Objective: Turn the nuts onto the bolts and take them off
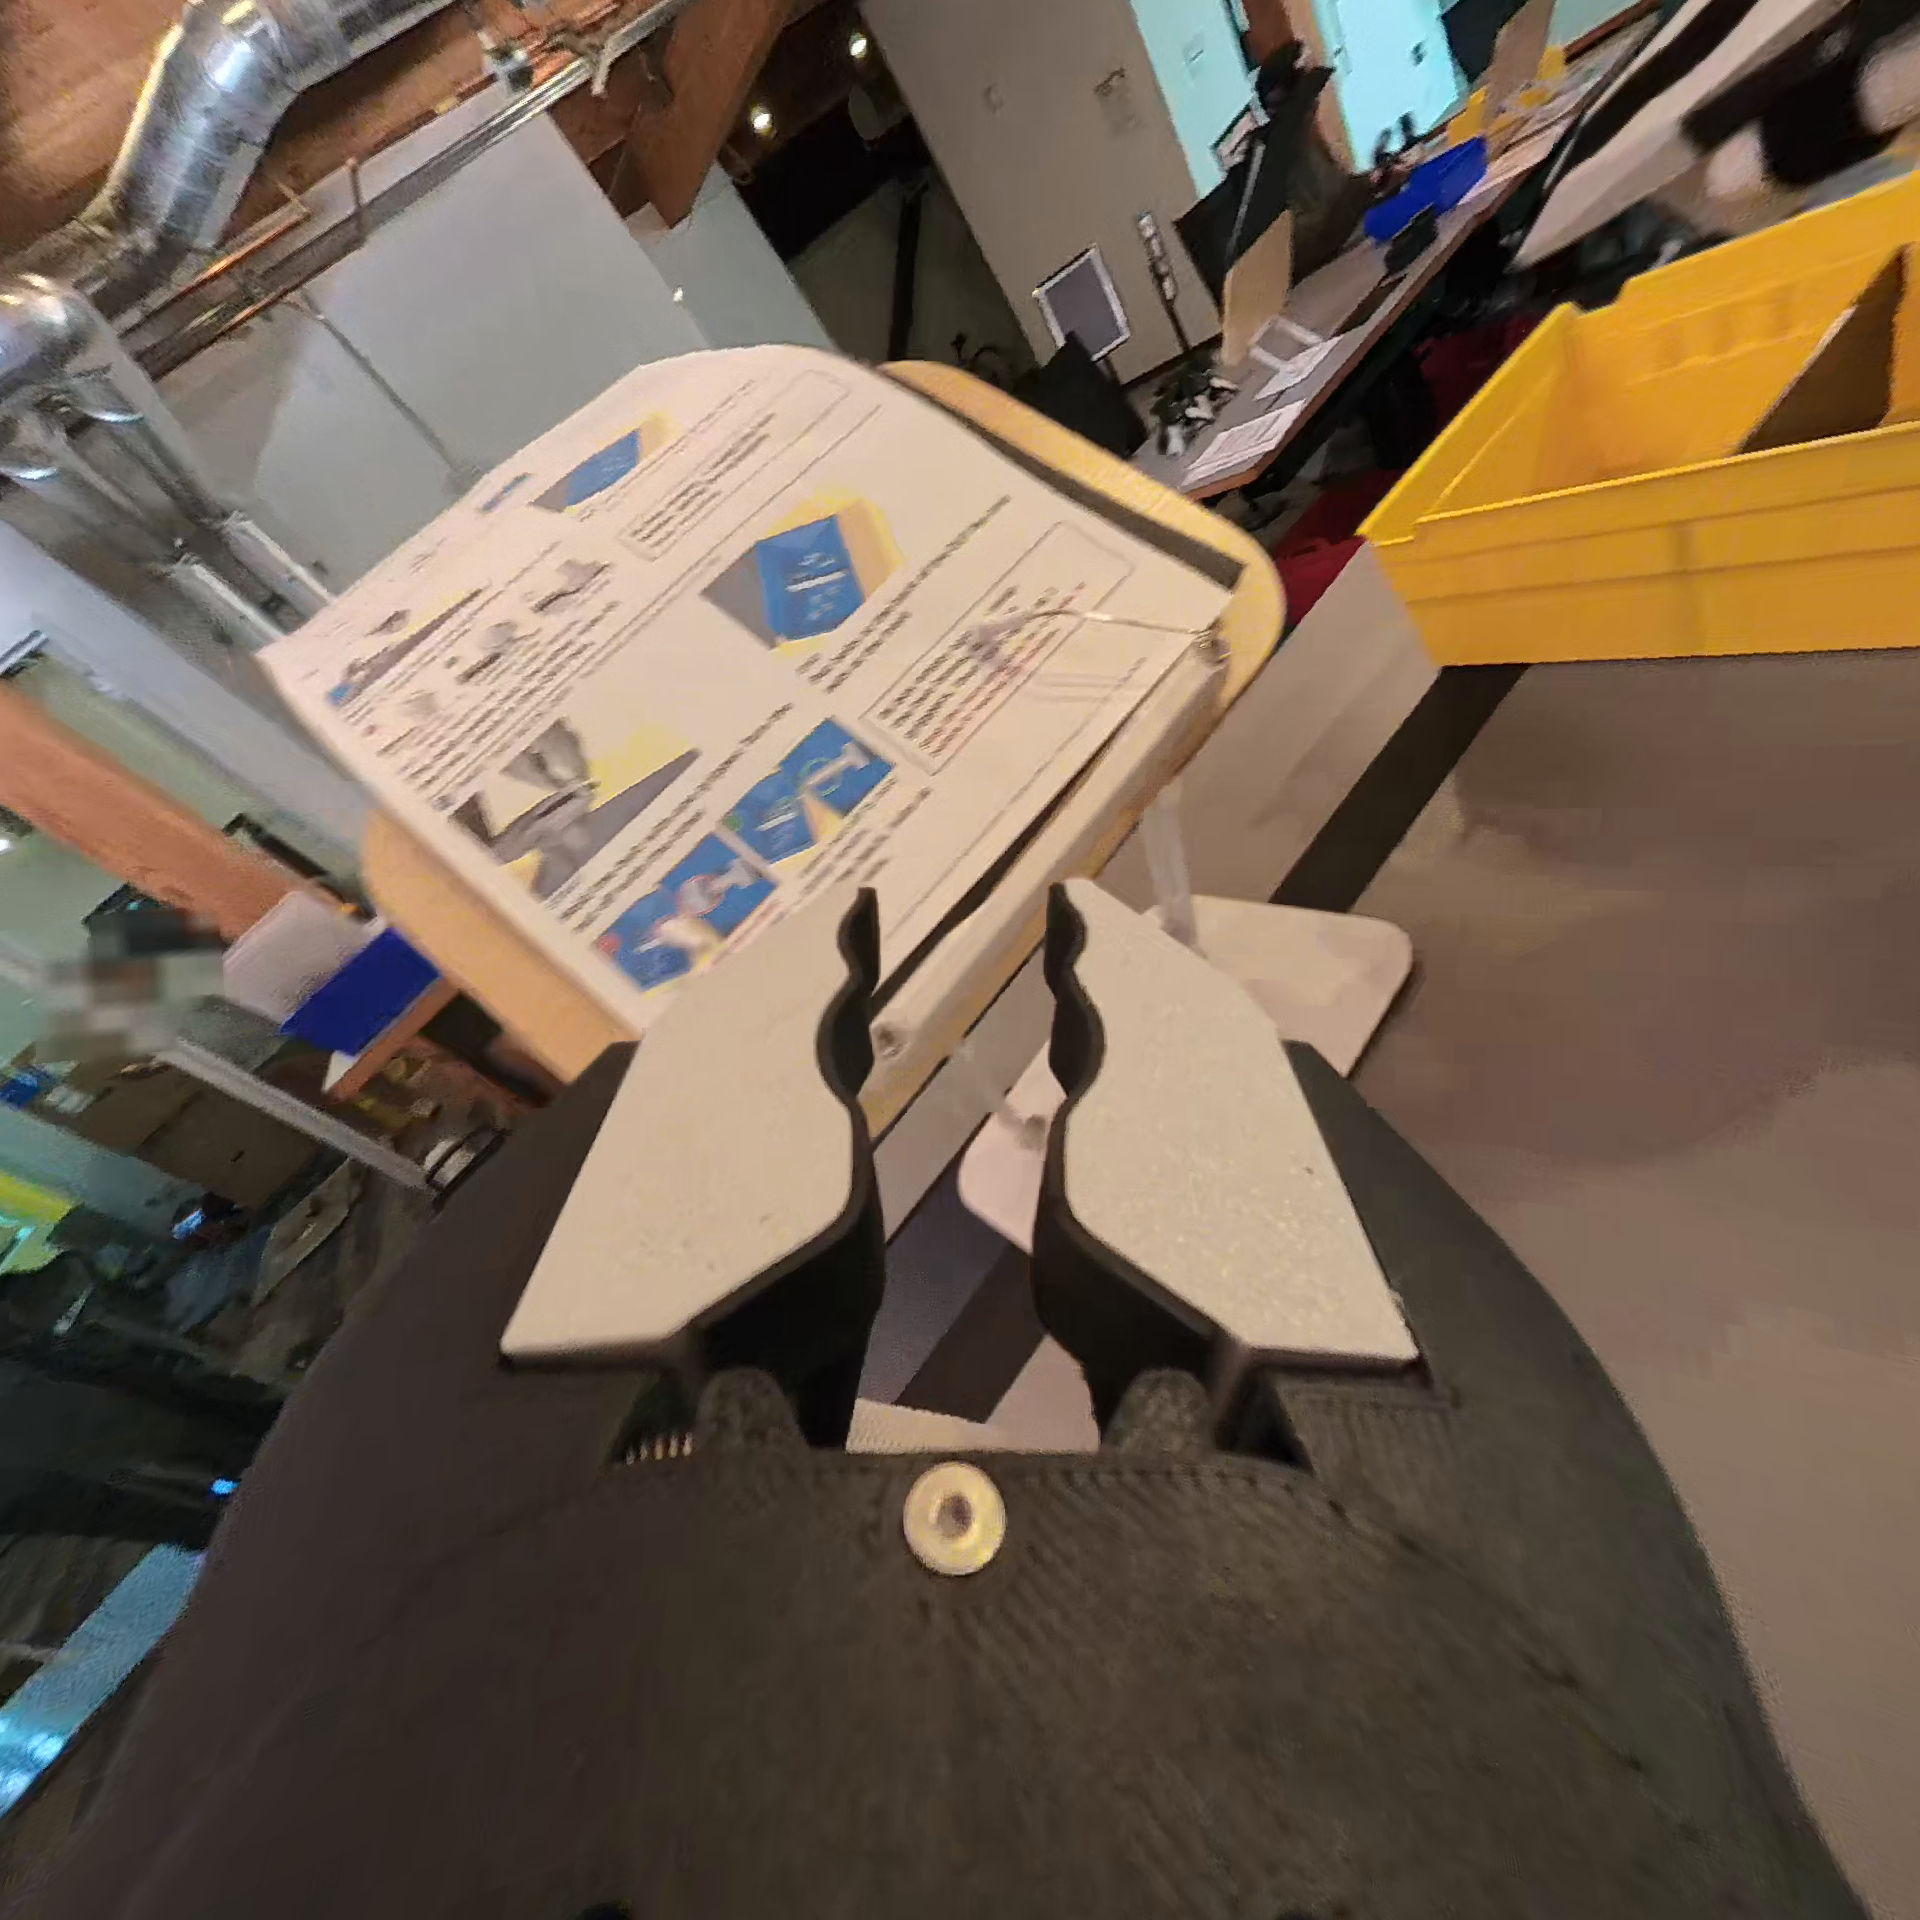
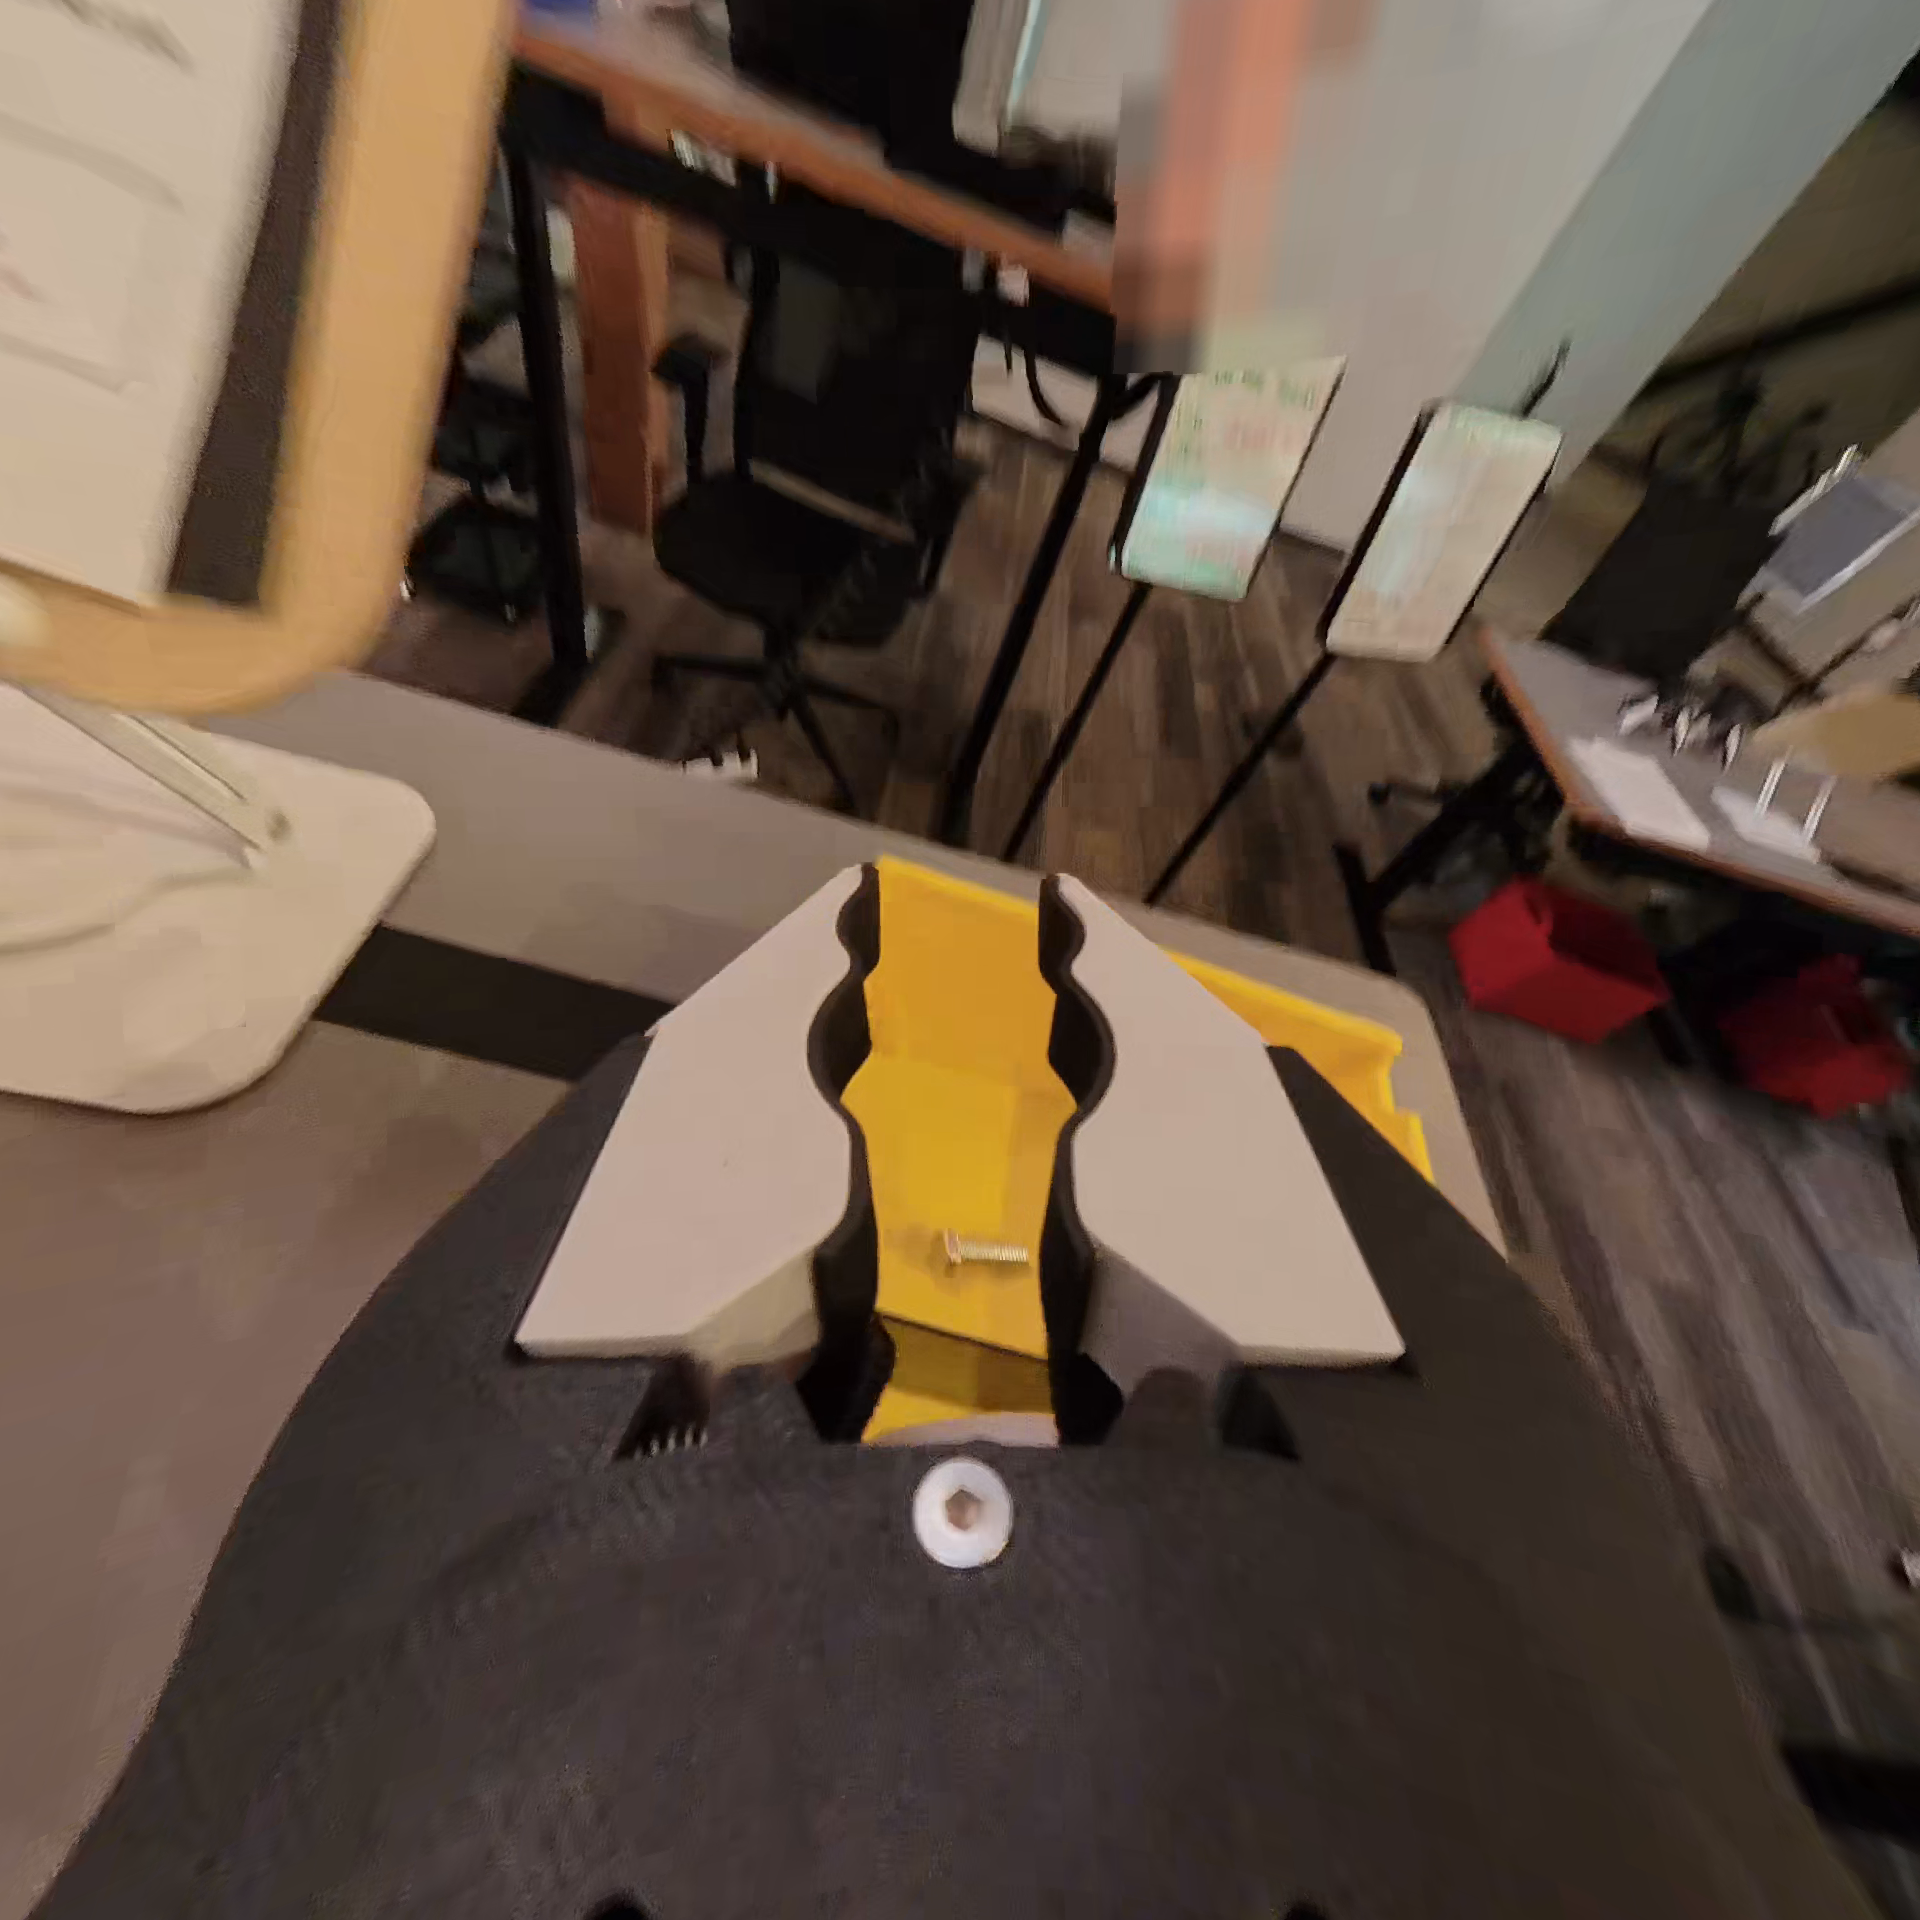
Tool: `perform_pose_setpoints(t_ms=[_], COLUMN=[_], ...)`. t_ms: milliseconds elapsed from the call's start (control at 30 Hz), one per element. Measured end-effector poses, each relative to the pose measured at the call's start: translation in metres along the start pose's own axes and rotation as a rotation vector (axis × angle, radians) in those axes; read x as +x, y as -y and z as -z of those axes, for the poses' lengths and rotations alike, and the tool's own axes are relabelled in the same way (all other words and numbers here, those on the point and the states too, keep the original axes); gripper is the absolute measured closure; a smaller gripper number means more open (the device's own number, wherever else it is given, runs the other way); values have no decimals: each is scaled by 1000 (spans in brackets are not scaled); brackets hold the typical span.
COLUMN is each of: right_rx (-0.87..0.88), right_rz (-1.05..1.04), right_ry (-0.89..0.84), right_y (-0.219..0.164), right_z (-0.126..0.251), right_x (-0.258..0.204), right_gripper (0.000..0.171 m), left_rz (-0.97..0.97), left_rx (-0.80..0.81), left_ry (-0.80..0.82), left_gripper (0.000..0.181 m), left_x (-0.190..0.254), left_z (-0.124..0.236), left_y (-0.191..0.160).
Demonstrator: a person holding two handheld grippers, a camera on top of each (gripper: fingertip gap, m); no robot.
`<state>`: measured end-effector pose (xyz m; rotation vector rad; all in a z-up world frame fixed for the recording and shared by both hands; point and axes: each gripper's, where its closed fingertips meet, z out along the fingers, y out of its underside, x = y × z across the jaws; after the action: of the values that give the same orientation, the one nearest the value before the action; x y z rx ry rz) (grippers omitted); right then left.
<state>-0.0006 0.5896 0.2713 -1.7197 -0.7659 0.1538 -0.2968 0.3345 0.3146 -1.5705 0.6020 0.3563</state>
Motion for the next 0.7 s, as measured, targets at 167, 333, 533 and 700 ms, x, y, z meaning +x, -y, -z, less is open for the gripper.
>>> perform_pose_setpoints(t_ms=[167,333,533,700], right_rx=[143,171,135,153], right_rz=[90,111,196,147], right_ry=[58,156,260,393], right_y=[46,56,44,39], right_z=[16,15,6,7], right_x=[-43,-78,-116,-142], right_gripper=[149,149,149,149], left_rz=[31,90,168,190], left_rx=[-129,-480,-715,-805], left_ry=[183,174,82,-30], left_gripper=[153,152,143,137], left_x=[-74,-95,-81,-58], left_z=[46,74,86,87], left_y=[-44,-139,-208,-233])
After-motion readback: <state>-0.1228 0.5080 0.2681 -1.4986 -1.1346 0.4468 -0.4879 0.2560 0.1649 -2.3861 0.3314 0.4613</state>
